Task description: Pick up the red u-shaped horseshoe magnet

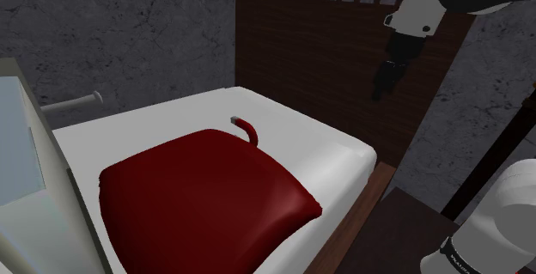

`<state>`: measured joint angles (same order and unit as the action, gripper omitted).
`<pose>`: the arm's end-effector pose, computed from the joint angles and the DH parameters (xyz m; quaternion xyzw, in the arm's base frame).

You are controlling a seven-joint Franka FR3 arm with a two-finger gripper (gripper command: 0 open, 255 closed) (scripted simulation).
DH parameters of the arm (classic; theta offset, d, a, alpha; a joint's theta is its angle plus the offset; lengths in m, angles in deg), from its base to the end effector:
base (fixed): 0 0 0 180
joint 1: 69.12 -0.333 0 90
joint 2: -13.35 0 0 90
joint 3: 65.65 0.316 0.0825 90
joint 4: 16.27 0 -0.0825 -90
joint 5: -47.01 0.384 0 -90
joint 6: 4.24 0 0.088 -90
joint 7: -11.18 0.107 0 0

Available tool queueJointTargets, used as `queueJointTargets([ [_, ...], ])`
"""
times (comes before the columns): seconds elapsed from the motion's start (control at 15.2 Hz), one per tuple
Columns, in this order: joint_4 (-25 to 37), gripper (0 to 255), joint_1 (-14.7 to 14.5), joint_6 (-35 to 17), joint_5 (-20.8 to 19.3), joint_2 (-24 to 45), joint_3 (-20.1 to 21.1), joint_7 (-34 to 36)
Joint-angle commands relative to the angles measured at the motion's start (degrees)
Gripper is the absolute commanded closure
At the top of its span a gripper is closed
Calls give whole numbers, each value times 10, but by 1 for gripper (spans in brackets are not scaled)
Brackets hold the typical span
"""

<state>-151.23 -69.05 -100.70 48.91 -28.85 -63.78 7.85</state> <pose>0.3309 0.0163 0.5852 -0.9987 -0.0395 -0.0323 0.0050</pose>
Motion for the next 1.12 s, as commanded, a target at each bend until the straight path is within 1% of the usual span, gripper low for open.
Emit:
queueJointTargets([
  [0.0,0,0,0,0,0,0,0,0],
  [0.53,73,0,-17,-72,16,156,63,62],
  [0.79,127,0,-23,-97,11,240,91,95],
  [1.06,191,0,-30,-112,-3,327,116,130],
])
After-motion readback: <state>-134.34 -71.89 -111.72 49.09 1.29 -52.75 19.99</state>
